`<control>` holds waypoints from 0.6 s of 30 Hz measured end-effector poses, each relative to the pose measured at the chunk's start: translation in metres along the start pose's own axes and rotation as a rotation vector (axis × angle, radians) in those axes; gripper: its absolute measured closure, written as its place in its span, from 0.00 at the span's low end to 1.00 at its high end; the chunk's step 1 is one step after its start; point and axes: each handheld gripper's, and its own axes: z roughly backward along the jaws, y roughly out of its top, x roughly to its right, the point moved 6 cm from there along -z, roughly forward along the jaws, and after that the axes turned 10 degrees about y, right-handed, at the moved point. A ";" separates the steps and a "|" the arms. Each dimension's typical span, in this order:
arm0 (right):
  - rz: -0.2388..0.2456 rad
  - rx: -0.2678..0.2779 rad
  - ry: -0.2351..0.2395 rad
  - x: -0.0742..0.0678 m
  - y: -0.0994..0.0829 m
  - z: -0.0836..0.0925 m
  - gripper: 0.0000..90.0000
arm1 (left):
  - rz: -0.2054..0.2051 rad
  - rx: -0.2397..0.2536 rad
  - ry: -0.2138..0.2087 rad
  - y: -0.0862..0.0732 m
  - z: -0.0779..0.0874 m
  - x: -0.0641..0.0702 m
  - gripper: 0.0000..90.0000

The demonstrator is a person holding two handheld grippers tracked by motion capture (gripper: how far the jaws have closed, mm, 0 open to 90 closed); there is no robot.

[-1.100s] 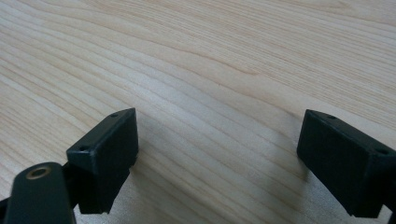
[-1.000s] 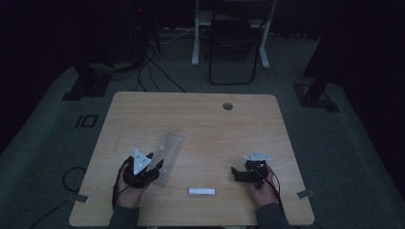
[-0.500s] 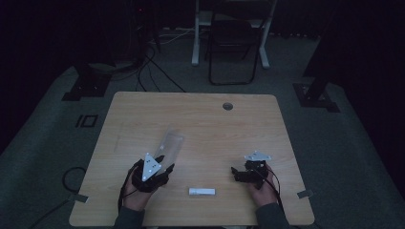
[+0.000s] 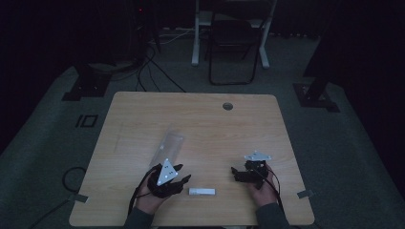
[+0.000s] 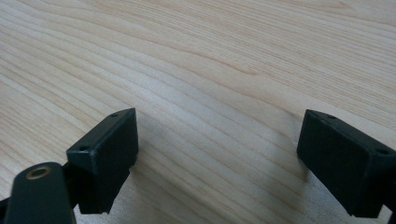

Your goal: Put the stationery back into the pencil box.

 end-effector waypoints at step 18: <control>0.000 0.000 0.000 0.000 0.000 0.000 0.14 | -0.020 -0.011 -0.109 -0.002 -0.016 0.025 0.55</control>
